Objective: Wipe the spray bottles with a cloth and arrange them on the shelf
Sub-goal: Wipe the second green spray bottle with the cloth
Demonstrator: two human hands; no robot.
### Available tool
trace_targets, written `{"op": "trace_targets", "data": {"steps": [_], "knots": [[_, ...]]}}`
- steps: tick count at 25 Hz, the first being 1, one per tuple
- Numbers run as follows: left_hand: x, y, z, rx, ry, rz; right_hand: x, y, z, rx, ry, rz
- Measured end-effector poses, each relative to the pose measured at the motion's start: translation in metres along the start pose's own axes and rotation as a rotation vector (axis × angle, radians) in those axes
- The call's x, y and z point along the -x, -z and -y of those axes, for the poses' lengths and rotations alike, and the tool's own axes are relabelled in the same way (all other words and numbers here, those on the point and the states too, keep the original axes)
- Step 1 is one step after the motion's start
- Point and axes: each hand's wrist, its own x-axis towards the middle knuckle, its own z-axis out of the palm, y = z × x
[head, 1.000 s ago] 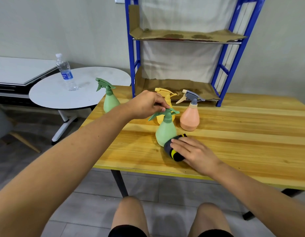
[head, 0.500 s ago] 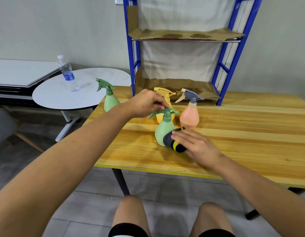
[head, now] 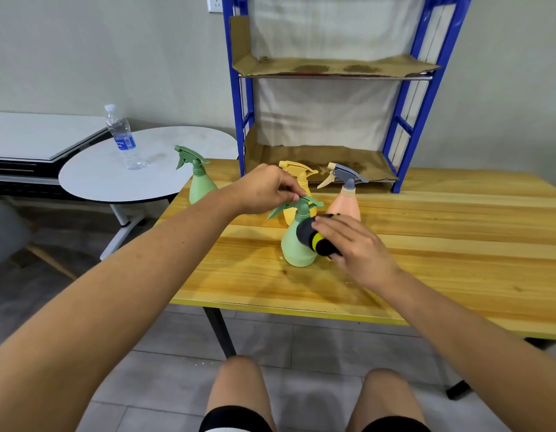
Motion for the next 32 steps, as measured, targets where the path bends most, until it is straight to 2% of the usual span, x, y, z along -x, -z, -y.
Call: {"op": "trace_targets", "data": {"steps": [4, 7, 9, 12, 16, 20, 25, 28, 32], "knots": [[0.0, 0.007, 0.001, 0.032, 0.026, 0.053, -0.016, 0.004, 0.016, 0.035, -0.054, -0.078], [-0.002, 0.008, 0.001, 0.07, 0.057, 0.094, -0.029, 0.0, 0.02, -0.02, -0.25, -0.261], [-0.003, 0.01, 0.001, 0.117, 0.076, 0.093, -0.033, -0.011, 0.034, -0.068, -0.315, -0.291], [-0.002, 0.011, 0.001, 0.214, 0.082, 0.107, -0.026, -0.027, 0.054, -0.054, -0.144, -0.151], [-0.001, 0.011, 0.002, 0.188, 0.076, 0.105, -0.034, -0.02, 0.045, -0.094, -0.261, -0.3], [0.0, 0.012, 0.003, 0.245, 0.084, 0.112, -0.031, -0.027, 0.061, -0.059, -0.147, -0.221], [0.0, 0.009, 0.004, 0.257, 0.079, 0.096, -0.037, -0.025, 0.05, -0.068, -0.245, -0.296], [0.0, 0.01, 0.005, 0.279, 0.081, 0.105, -0.033, -0.03, 0.063, -0.011, -0.095, -0.193], [0.002, 0.009, 0.008, 0.291, 0.076, 0.099, -0.038, -0.008, 0.037, -0.022, -0.26, -0.334]]}}
